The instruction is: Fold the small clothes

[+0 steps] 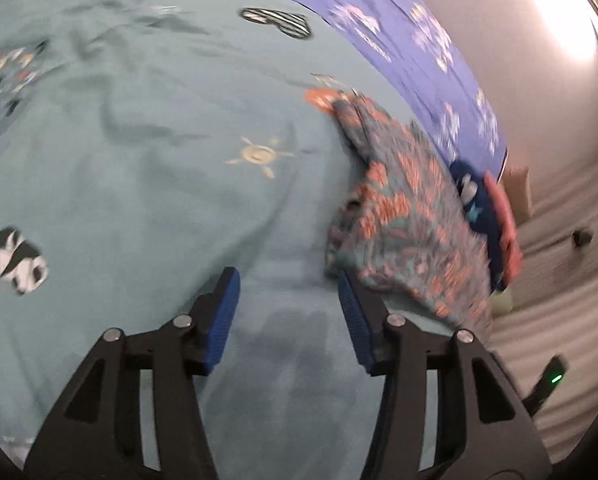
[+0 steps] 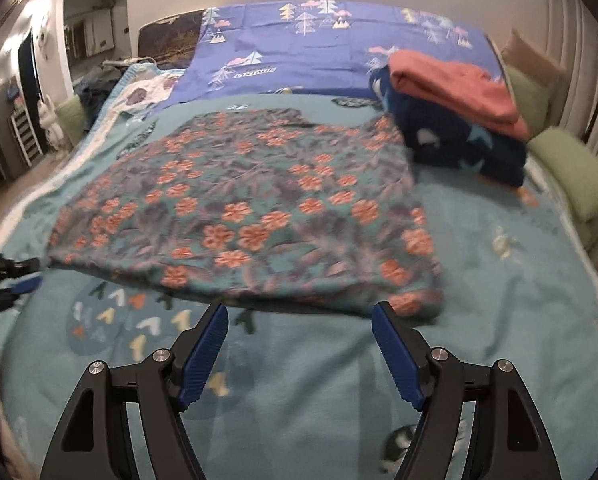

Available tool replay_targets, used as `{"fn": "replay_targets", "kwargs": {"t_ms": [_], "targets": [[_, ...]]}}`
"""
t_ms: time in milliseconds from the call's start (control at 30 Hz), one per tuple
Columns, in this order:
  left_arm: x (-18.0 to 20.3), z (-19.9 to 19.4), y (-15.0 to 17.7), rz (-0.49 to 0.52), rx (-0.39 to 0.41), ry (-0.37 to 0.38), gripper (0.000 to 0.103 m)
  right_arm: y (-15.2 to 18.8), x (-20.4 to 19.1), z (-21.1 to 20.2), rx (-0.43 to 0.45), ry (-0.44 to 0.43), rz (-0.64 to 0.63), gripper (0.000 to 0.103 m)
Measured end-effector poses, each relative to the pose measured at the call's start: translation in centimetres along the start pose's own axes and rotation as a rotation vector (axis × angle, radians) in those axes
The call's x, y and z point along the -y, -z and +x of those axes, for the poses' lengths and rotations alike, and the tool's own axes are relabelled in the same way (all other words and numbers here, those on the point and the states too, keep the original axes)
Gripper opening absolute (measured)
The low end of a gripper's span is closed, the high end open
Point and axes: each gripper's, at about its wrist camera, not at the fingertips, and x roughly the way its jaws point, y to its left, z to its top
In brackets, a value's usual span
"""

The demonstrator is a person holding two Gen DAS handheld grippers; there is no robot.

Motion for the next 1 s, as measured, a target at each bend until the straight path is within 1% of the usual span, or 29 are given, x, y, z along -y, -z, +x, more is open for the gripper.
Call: {"fn": "replay_targets", "kwargs": {"t_ms": [33,67,133,167,200,233,300,367,400,433,467,500,533,600,633,667,700,733,767,800,833,900,933,1000], "targets": [[-0.1,-0.7,-0.2,-0.023,0.024,0.022,0.053,-0.1,0.0,0.1,0.002,0.0,0.003,0.076],[0.3,-1.1,-0.3,-0.021,0.042,0.043,0.053,-0.3,0.1,0.1,0.004,-0.012,0.014,0.076],[2.3,-1.4,-0.5,0.024,0.057,0.091,0.056,-0.8,-0.3,0.4,0.0,-0.058,0.032,0.076],[3.3,-1.2,-0.6,0.041,0.053,0.121,0.056,-1.1,-0.8,0.5,0.002,-0.074,0.023,0.076],[4.9,-0.7,-0.4,0.073,0.039,0.171,0.057,-1.3,-1.5,0.6,0.007,-0.079,0.007,0.076],[6.0,-0.3,-0.2,0.104,0.026,0.198,0.058,-1.4,-2.5,0.7,0.012,-0.079,-0.021,0.076],[8.7,0.9,0.4,0.191,-0.003,0.223,0.062,-1.6,-4.0,0.9,0.017,-0.091,-0.06,0.076],[10.4,2.9,1.2,0.271,-0.045,0.2,0.062,-1.6,-5.1,1.1,0.015,-0.117,-0.074,0.076],[10.9,4.7,1.8,0.289,-0.106,0.167,0.062,-1.6,-5.4,1.3,0.012,-0.119,-0.077,0.076],[11.0,5.5,2.2,0.3,-0.128,0.145,0.062,-1.6,-5.5,1.4,0.008,-0.116,-0.081,0.076],[11.1,5.2,2.3,0.33,-0.084,0.138,0.062,-1.5,-5.6,1.5,0.005,-0.112,-0.082,0.076],[11.1,5.2,2.3,0.335,-0.094,0.138,0.062,-1.3,-5.3,1.6,-0.001,-0.11,-0.077,0.076],[10.9,5.0,2.1,0.319,-0.107,0.14,0.061,-1.3,-5.1,1.5,-0.005,-0.108,-0.07,0.076],[9.5,4.5,1.5,0.217,-0.146,0.167,0.061,-1.0,-4.2,1.4,-0.018,-0.106,-0.049,0.076],[9.1,4.4,1.3,0.173,-0.178,0.166,0.061,-0.9,-3.7,1.1,-0.018,-0.103,-0.039,0.076],[8.8,3.9,1.1,0.162,-0.187,0.148,0.061,-0.8,-3.4,1.0,-0.016,-0.098,-0.035,0.076],[8.7,3.1,0.8,0.174,-0.168,0.114,0.061,-0.7,-3.0,0.8,-0.015,-0.087,-0.035,0.076],[9.0,2.1,0.3,0.2,-0.122,0.082,0.061,-0.7,-2.7,0.7,-0.013,-0.079,-0.038,0.076],[9.3,1.2,-0.1,0.221,-0.083,0.073,0.062,-0.6,-2.5,0.6,-0.007,-0.066,-0.045,0.076],[9.6,0.5,-0.9,0.231,-0.046,0.087,0.065,-0.7,-2.4,0.7,-0.005,-0.056,-0.047,0.076],[9.9,0.4,-1.4,0.222,-0.033,0.106,0.069,-0.8,-2.3,0.8,-0.006,-0.052,-0.047,0.076],[10.3,1.2,-2.5,0.211,-0.03,0.157,0.073,-1.1,-2.1,1.4,-0.012,-0.055,-0.03,0.076],[10.3,2.2,-2.9,0.206,-0.045,0.16,0.073,-1.1,-2.0,1.5,-0.008,-0.06,-0.021,0.076],[9.5,5.3,-2.9,0.162,-0.119,0.077,0.073,-1.1,-1.8,2.1,-0.01,-0.05,-0.004,0.076]]}}
